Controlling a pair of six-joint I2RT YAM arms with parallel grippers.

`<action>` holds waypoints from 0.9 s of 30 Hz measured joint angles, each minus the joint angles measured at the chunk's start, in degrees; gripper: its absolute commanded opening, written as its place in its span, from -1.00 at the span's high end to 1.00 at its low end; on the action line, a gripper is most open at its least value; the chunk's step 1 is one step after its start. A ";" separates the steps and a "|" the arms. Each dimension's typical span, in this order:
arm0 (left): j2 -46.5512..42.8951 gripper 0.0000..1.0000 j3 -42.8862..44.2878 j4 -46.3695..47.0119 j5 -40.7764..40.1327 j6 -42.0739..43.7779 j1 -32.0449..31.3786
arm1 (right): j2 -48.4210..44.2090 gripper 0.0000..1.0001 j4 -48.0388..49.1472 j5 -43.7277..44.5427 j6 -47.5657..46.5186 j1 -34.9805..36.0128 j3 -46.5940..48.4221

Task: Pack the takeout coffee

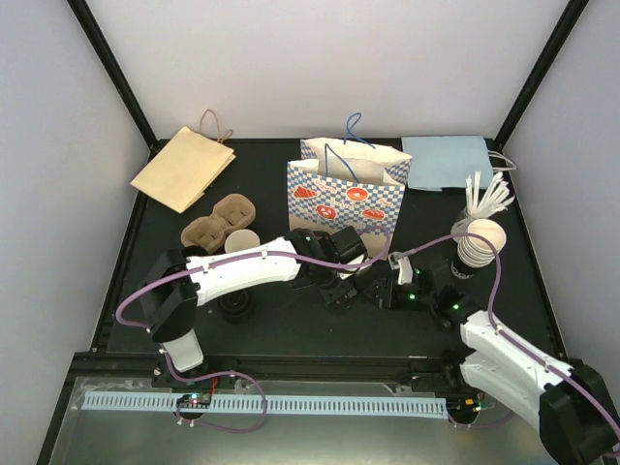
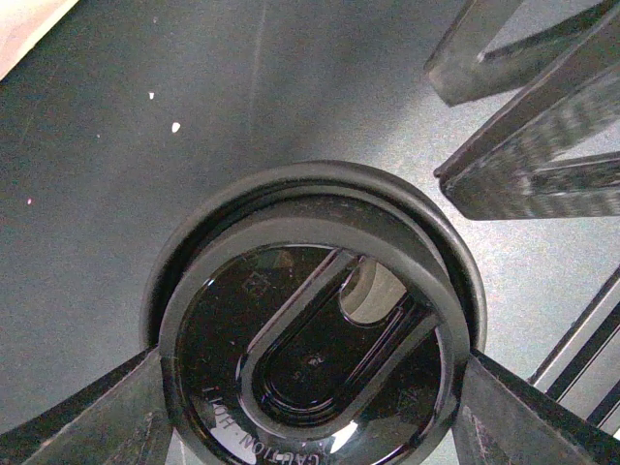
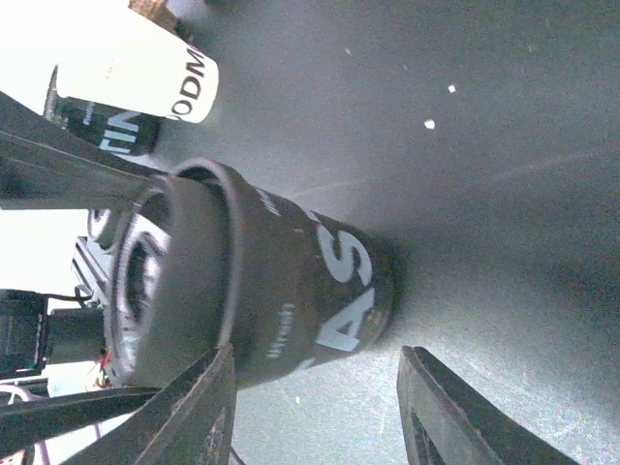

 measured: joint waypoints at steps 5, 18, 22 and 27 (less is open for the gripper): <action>0.02 -0.22 0.09 -0.09 0.02 -0.04 0.00 | -2.56 0.03 -5.20 0.24 -2.03 0.02 4.20; 0.26 -0.21 0.44 -0.44 0.11 -0.20 0.00 | -0.63 0.06 -6.80 -3.41 -2.38 0.17 4.70; 0.26 -0.21 0.44 -0.44 0.11 -0.31 0.00 | 0.79 0.11 -3.98 -4.39 -1.42 0.17 3.30; 0.28 -0.21 0.44 -0.44 0.11 -0.33 0.00 | 2.05 0.13 -1.07 -4.72 0.04 0.17 2.32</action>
